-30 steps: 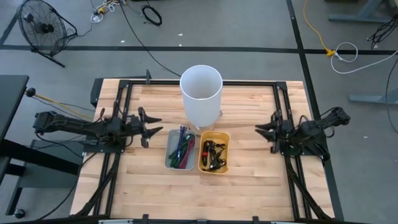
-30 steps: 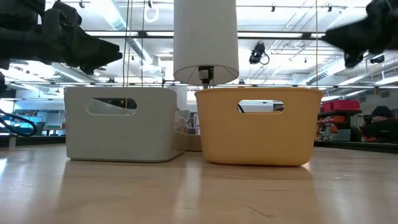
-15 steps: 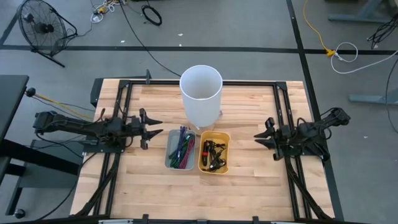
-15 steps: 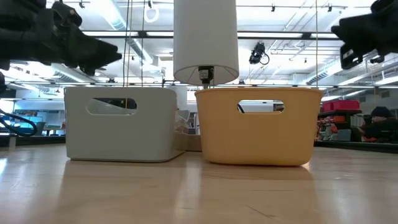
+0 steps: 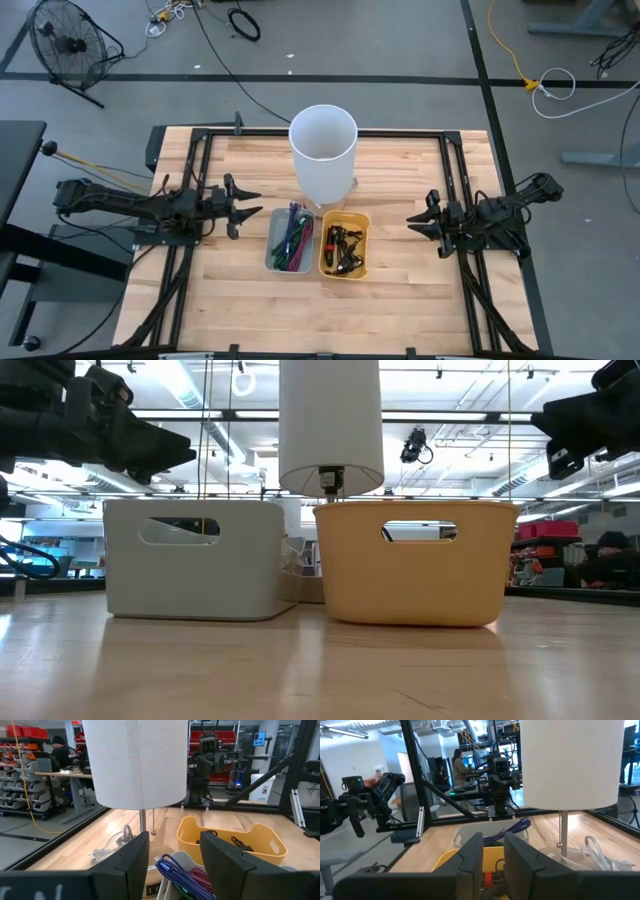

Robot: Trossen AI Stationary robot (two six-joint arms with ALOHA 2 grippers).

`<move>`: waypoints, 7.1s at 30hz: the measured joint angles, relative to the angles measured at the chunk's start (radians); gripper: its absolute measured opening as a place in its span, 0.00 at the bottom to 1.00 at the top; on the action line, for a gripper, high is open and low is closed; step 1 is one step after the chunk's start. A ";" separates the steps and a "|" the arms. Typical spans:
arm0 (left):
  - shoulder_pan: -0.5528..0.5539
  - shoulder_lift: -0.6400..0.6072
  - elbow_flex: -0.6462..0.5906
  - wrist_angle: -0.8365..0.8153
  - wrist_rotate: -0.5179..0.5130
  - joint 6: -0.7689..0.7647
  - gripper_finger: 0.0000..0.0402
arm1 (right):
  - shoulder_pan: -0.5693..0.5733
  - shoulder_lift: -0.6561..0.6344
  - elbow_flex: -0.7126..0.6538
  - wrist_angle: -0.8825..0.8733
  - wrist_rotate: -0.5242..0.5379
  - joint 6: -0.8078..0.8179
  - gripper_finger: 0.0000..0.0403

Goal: Pick & Place USB Port
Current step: Return to Home Position

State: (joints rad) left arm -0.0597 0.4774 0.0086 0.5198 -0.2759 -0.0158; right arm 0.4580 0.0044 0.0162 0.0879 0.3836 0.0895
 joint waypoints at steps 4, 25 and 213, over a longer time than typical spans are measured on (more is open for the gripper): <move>0.000 -0.005 0.000 -0.002 0.000 0.000 0.45 | 0.000 0.000 0.000 0.000 0.000 0.000 0.20; 0.000 -0.361 0.000 0.000 0.000 0.000 0.45 | -0.044 -0.004 0.000 0.002 0.000 0.000 0.20; 0.117 -0.471 -0.001 -0.002 -0.018 0.000 0.45 | -0.437 0.059 0.001 -0.082 -0.399 -0.073 0.20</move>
State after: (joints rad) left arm 0.0578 0.0063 0.0078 0.5182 -0.2939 -0.0162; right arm 0.0211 0.0639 0.0177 0.0059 -0.0154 0.0170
